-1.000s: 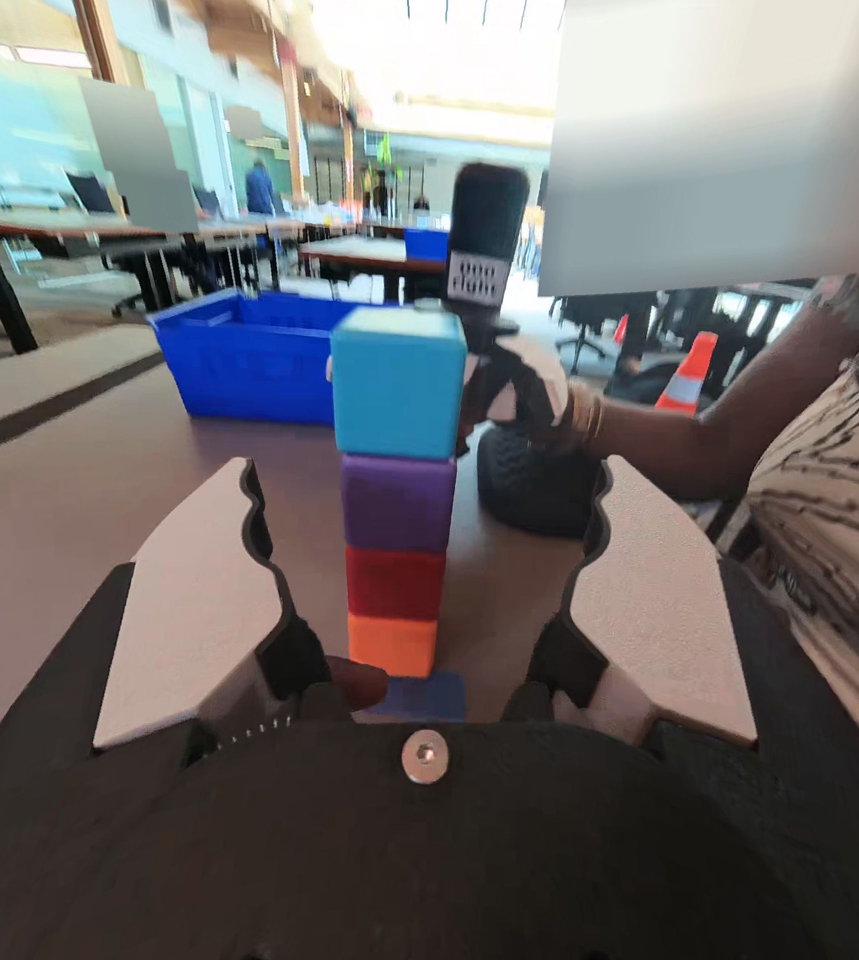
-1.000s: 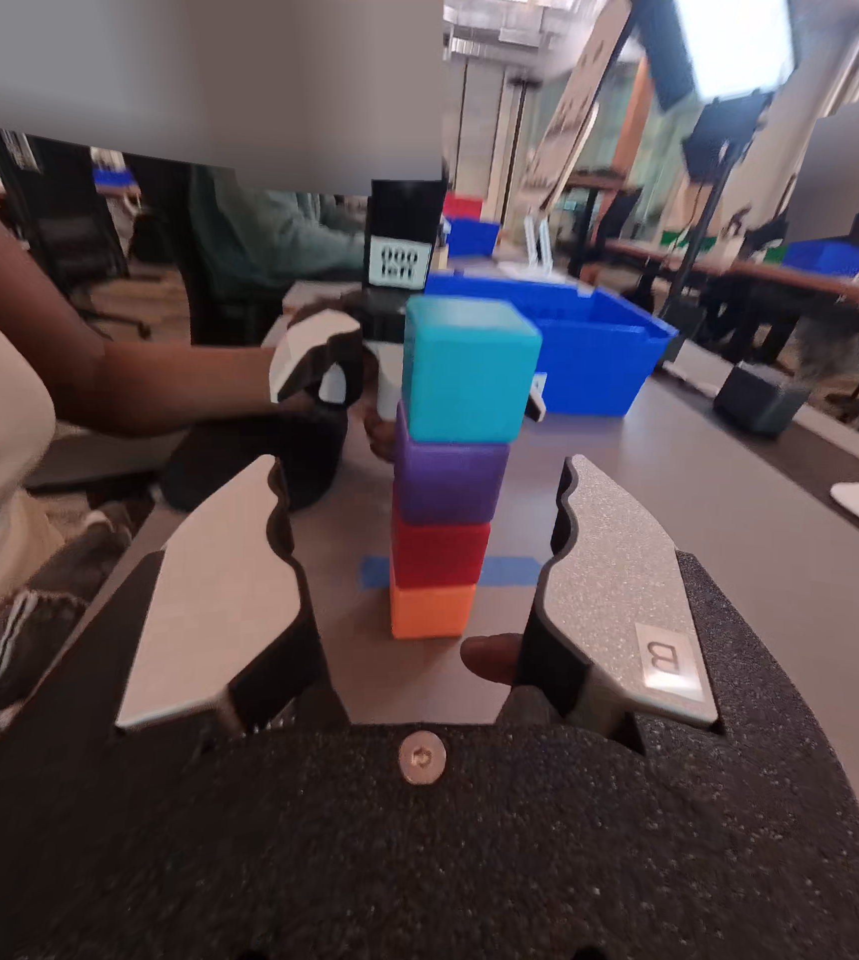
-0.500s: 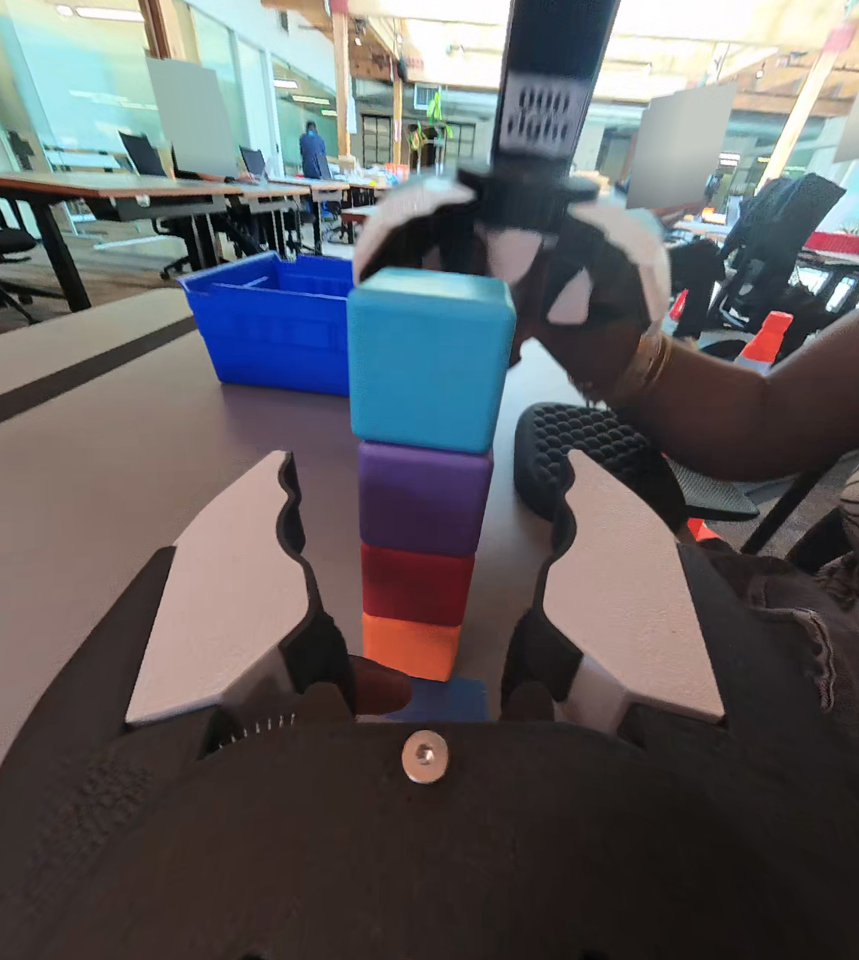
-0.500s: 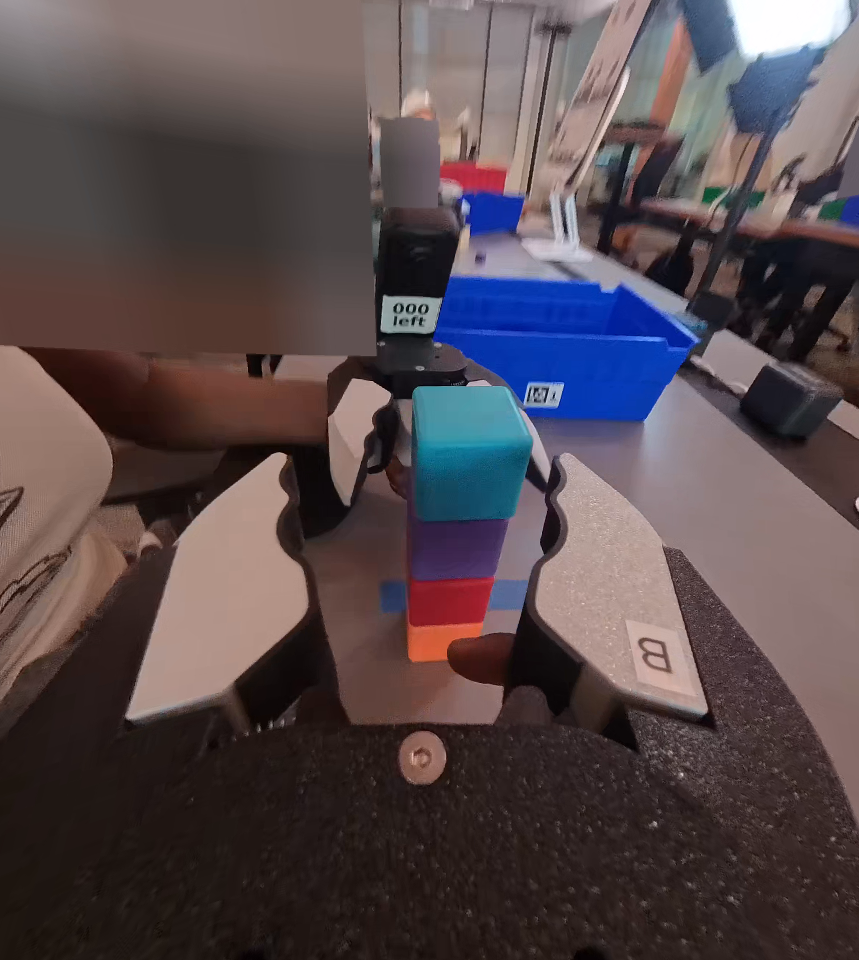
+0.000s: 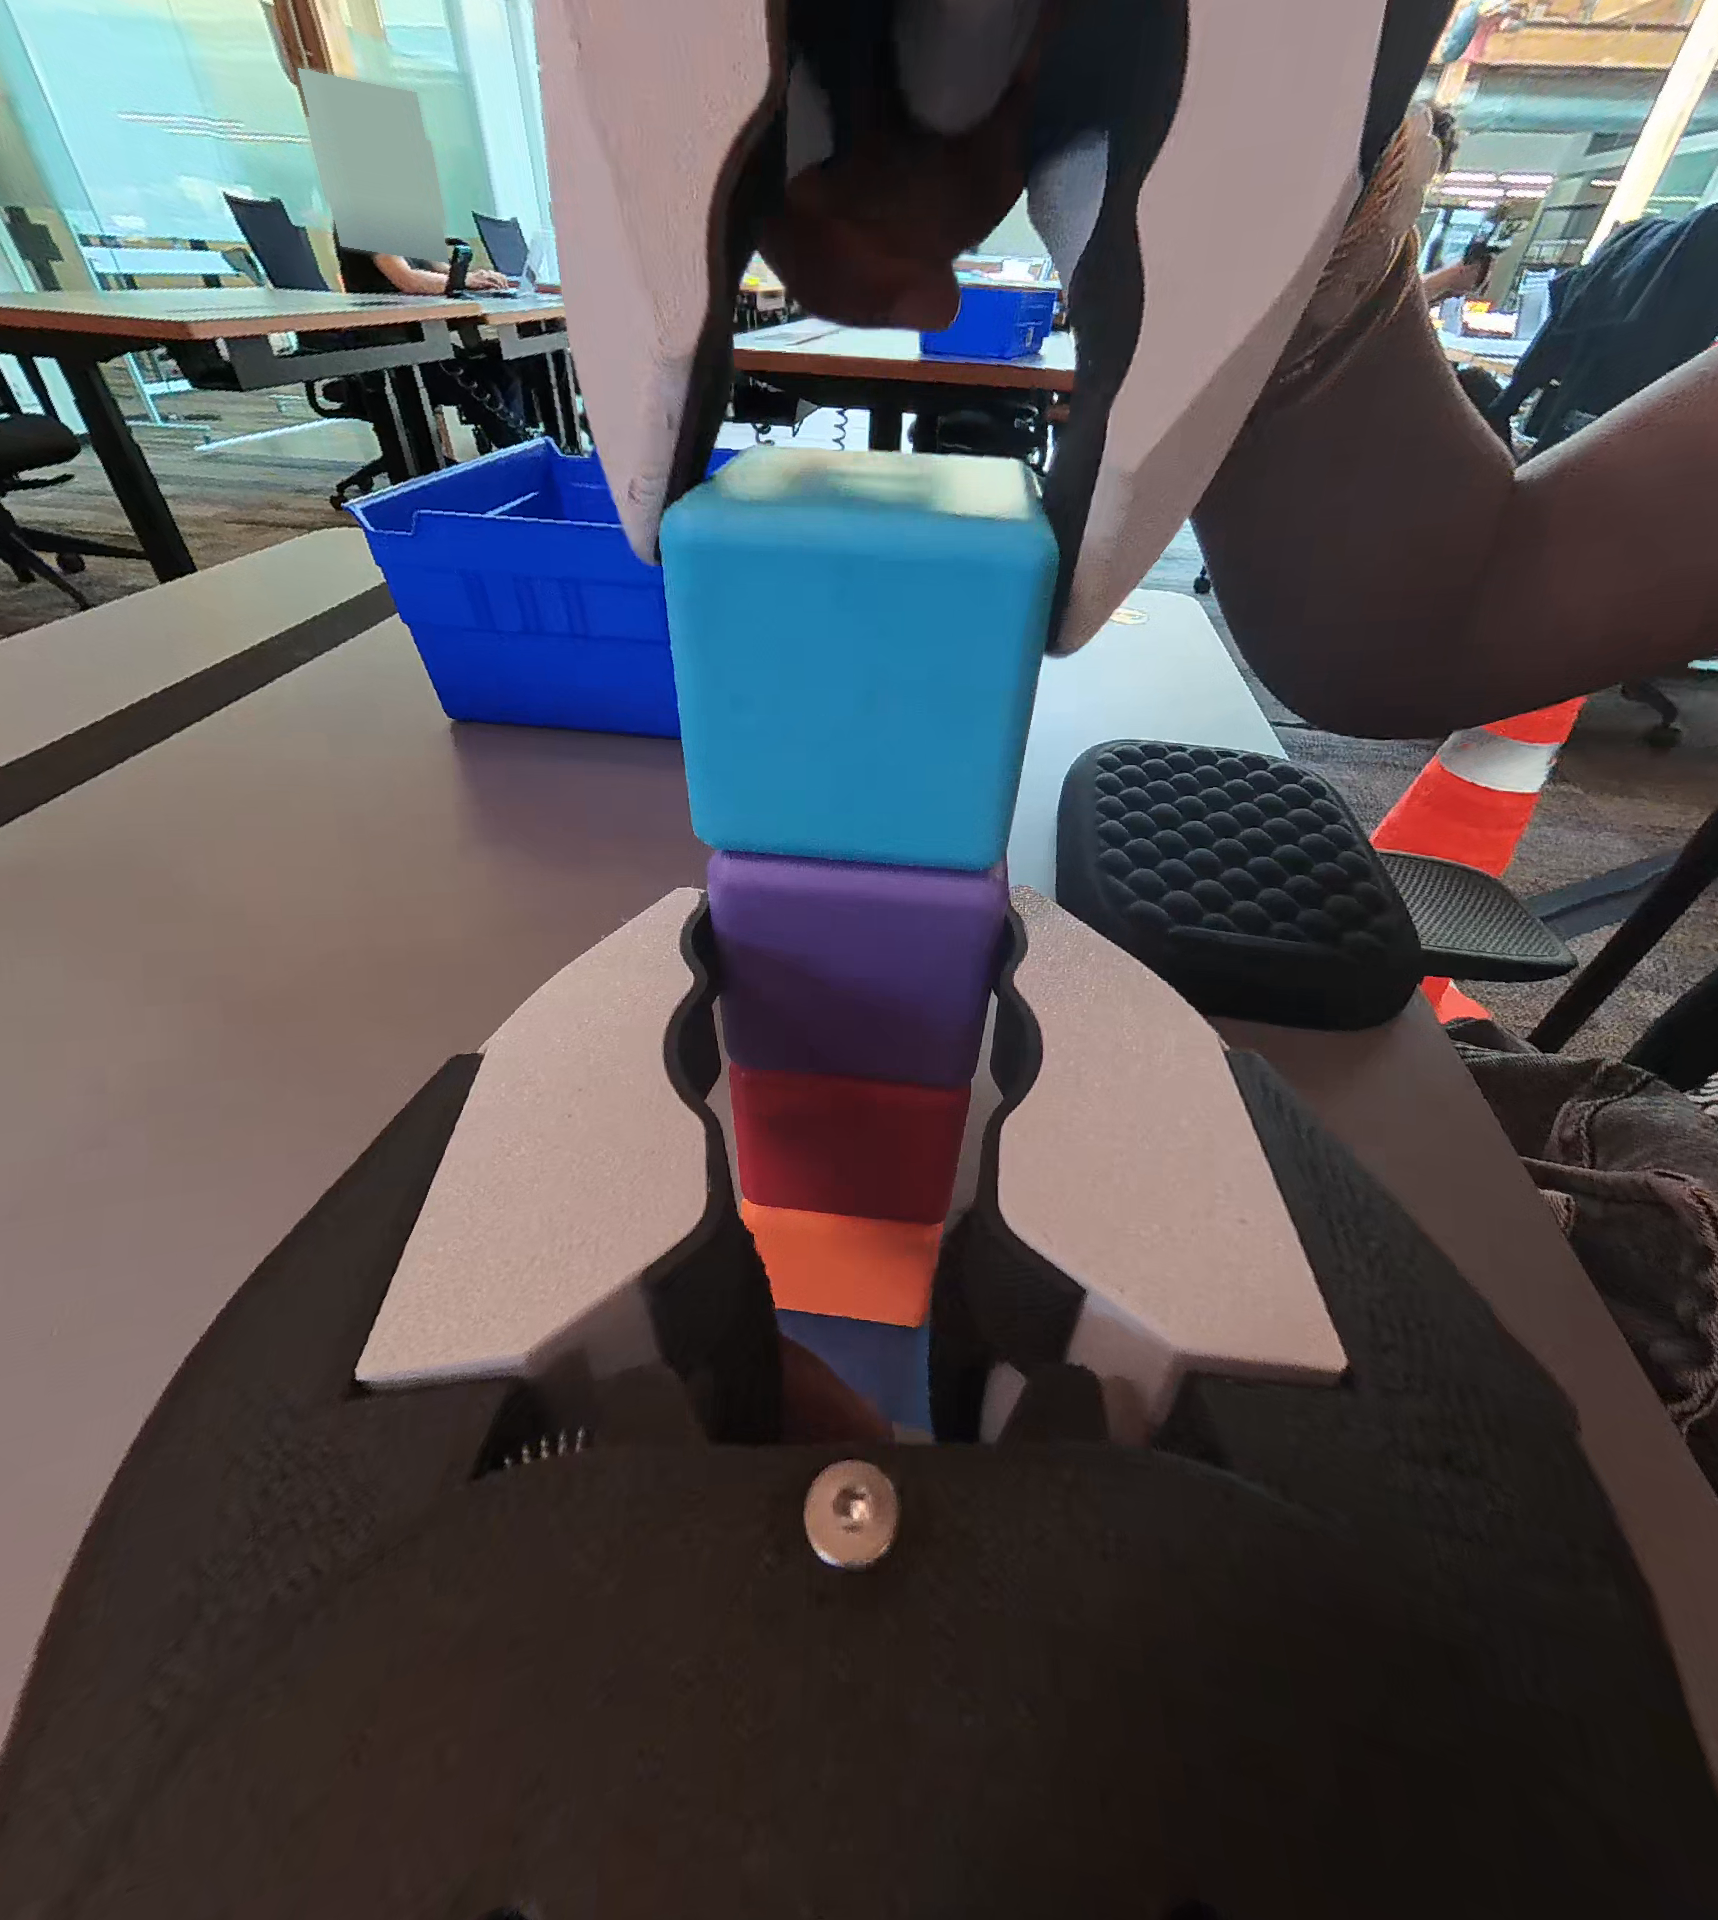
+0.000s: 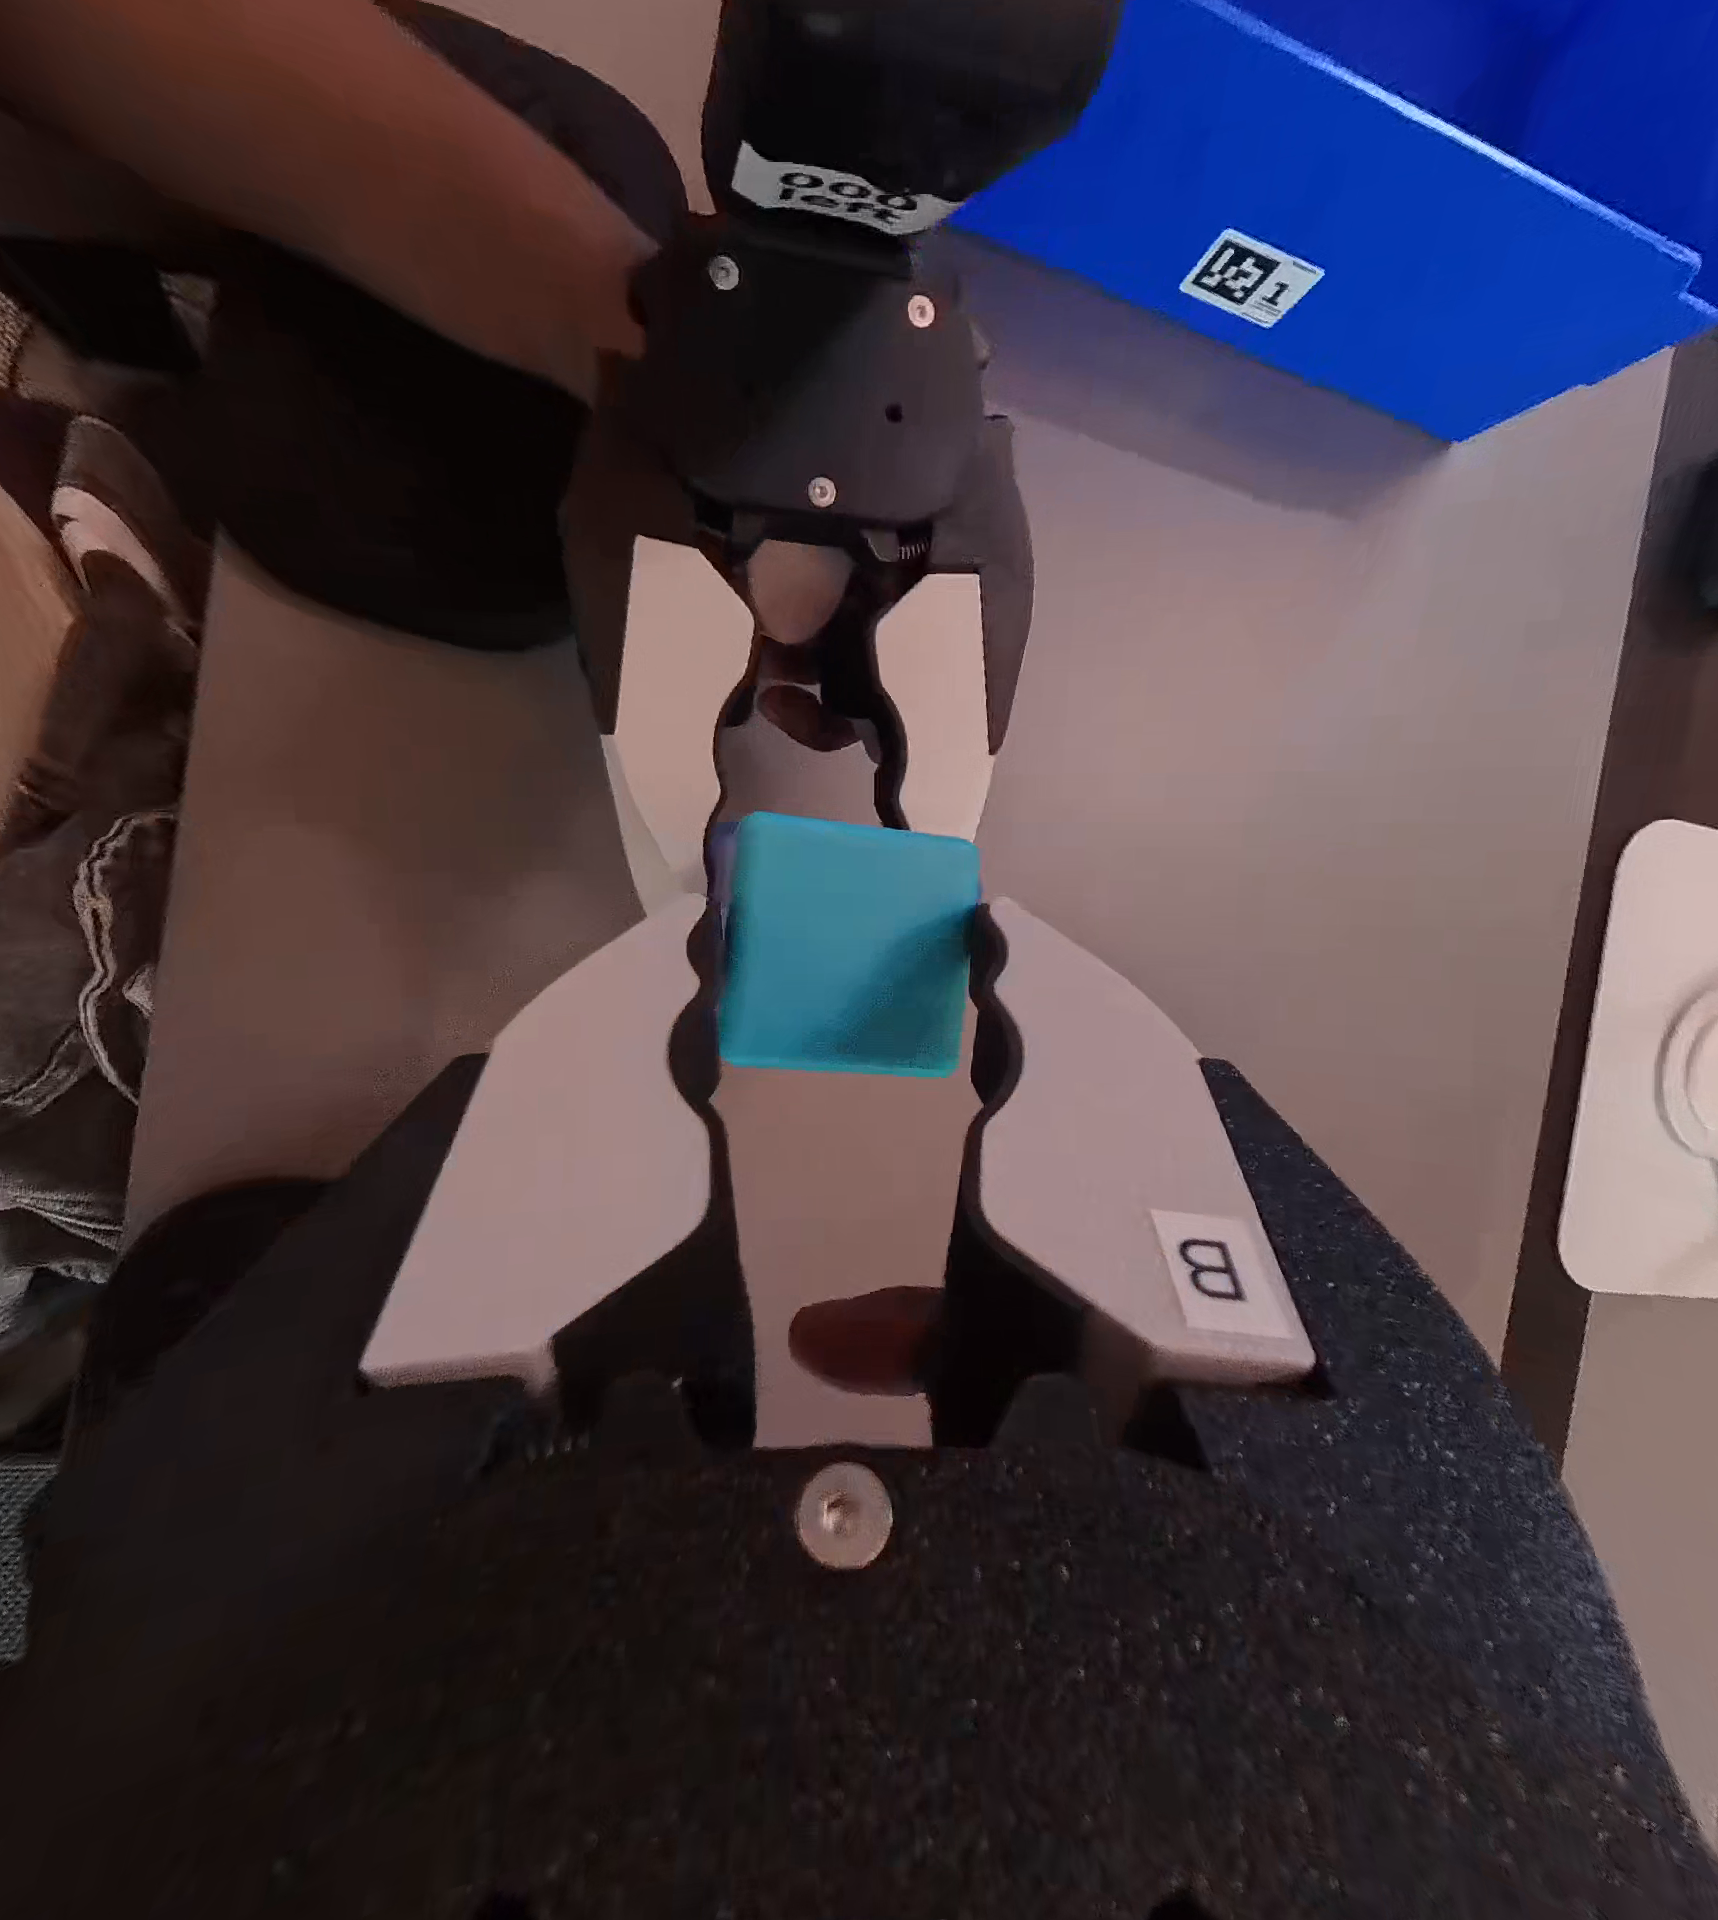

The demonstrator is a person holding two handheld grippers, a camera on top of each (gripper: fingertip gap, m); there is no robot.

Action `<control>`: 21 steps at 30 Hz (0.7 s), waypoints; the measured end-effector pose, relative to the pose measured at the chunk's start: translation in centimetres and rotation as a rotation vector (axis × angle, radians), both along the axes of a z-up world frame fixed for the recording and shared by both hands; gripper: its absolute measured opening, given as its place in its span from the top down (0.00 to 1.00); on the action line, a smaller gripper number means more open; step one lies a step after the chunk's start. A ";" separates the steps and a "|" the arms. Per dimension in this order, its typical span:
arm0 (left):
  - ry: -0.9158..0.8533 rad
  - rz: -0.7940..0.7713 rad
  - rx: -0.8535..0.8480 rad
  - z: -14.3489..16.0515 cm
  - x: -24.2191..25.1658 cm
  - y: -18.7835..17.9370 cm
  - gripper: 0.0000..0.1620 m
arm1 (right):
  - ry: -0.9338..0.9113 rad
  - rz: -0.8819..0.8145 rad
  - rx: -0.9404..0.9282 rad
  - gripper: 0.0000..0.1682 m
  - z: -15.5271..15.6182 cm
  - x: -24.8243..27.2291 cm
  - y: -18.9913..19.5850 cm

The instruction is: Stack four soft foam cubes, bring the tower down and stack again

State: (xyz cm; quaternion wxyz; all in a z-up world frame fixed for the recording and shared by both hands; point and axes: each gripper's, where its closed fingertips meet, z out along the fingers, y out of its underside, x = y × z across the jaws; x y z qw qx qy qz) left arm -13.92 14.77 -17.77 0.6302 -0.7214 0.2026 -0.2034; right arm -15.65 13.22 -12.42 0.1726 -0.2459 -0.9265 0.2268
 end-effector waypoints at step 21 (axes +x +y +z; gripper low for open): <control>0.037 0.011 -0.041 -0.2 0.0 0.1 0.69 | 0.106 -1.362 0.022 0.73 -3.1 9.4 33.8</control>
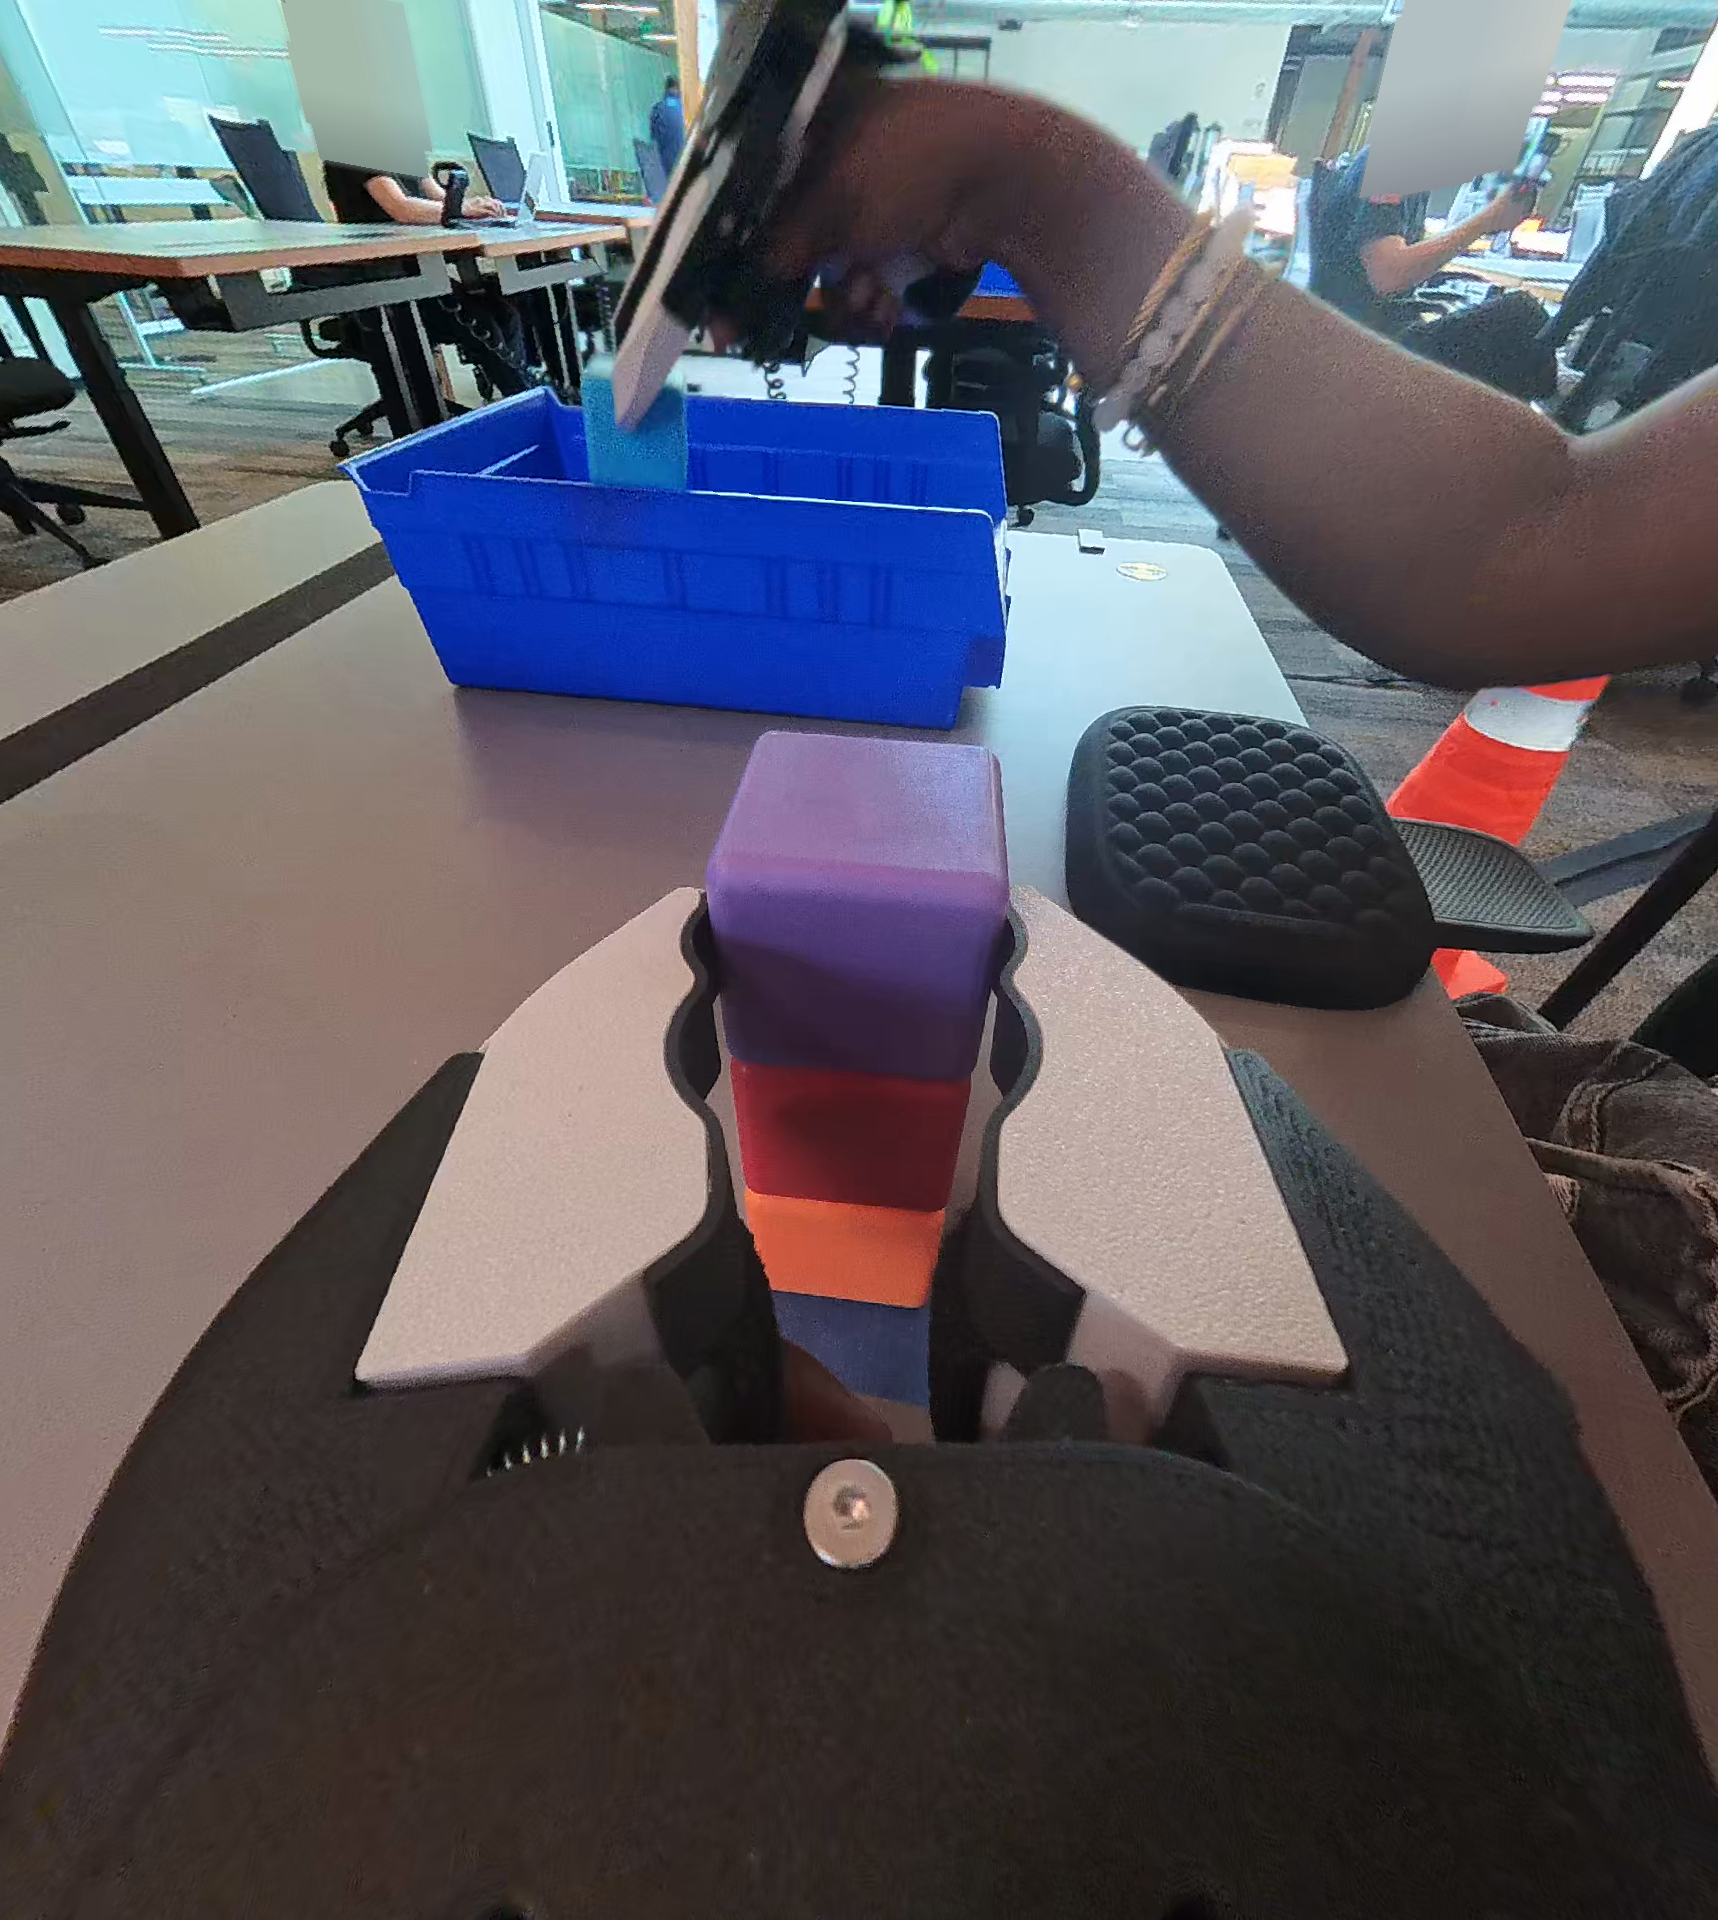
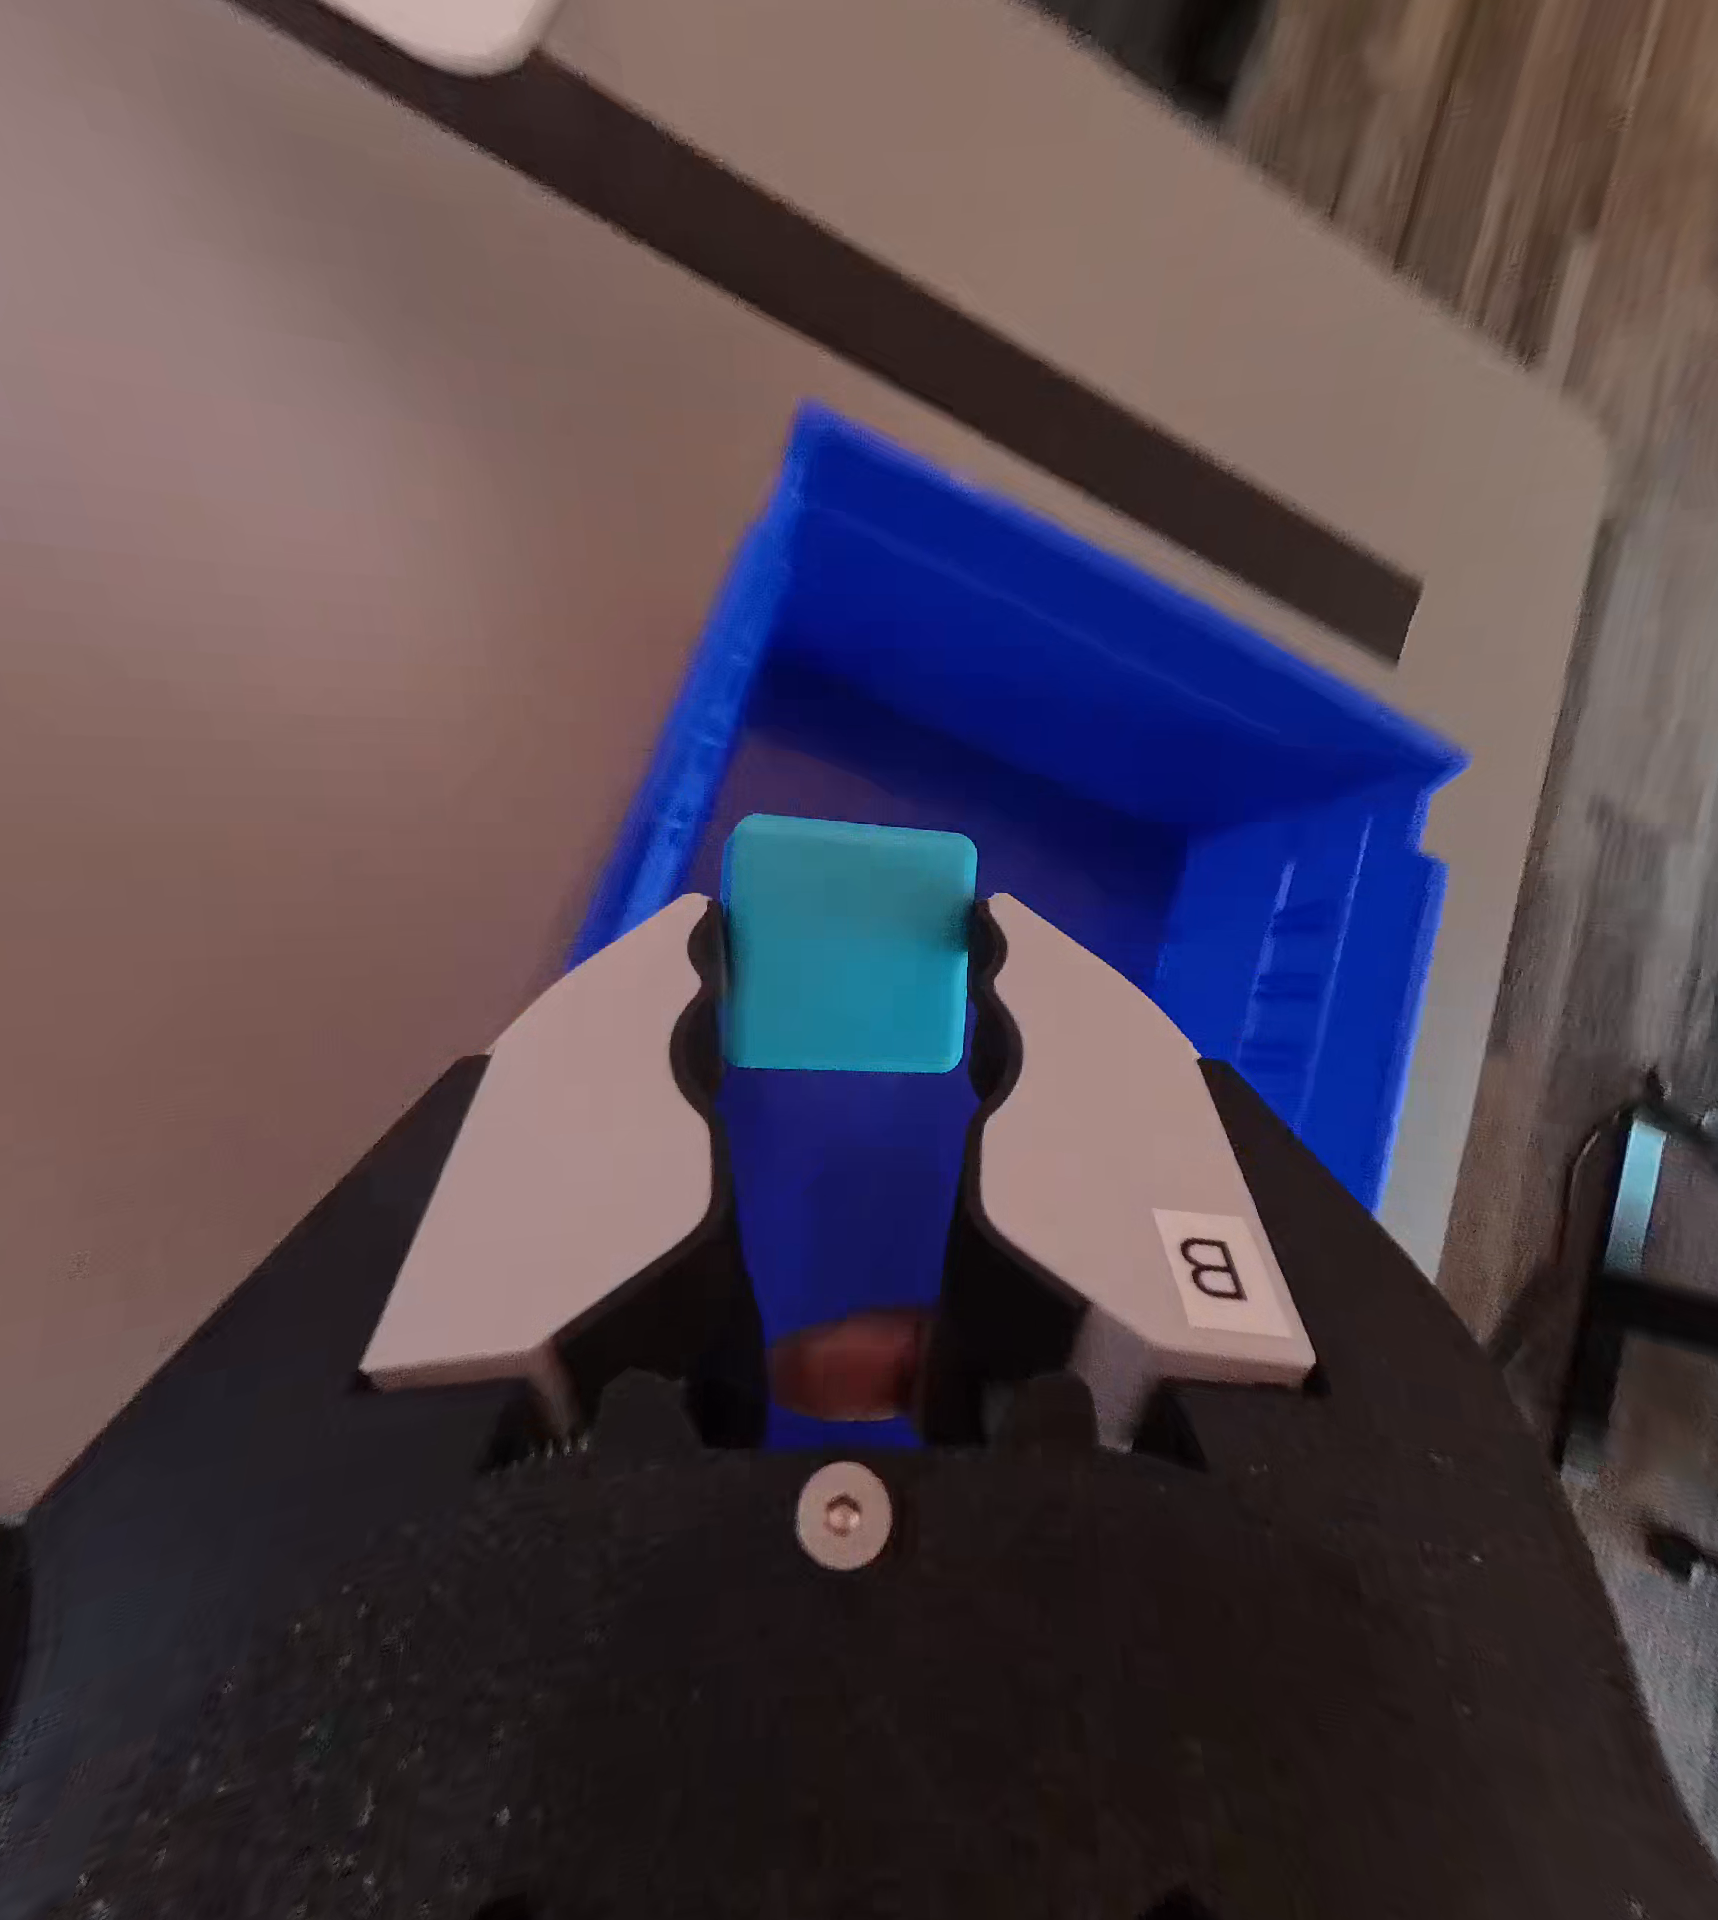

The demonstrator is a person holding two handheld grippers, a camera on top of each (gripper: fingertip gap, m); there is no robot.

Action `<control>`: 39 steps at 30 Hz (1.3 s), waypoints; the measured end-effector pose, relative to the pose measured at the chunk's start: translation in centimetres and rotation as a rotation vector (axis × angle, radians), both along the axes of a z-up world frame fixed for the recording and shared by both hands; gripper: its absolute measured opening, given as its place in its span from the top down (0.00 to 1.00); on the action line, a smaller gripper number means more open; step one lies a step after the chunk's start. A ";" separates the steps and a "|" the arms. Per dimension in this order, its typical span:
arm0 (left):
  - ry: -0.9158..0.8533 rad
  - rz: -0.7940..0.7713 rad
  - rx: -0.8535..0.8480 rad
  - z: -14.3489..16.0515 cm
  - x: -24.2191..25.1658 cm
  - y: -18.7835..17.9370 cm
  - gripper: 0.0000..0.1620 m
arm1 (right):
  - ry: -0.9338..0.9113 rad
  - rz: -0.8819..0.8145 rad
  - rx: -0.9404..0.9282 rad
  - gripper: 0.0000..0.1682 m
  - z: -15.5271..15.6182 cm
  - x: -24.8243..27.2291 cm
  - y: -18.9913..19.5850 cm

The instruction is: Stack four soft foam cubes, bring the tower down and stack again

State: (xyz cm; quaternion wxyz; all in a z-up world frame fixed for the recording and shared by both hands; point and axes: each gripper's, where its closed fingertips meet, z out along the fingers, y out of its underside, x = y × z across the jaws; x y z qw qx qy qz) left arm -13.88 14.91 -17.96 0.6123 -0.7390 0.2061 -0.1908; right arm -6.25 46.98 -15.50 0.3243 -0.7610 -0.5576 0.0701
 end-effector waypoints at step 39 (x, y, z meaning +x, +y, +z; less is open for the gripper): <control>0.128 -0.028 -0.144 -4.1 0.2 -0.3 0.69 | 0.027 1.189 -0.222 0.71 -2.6 -8.9 -33.6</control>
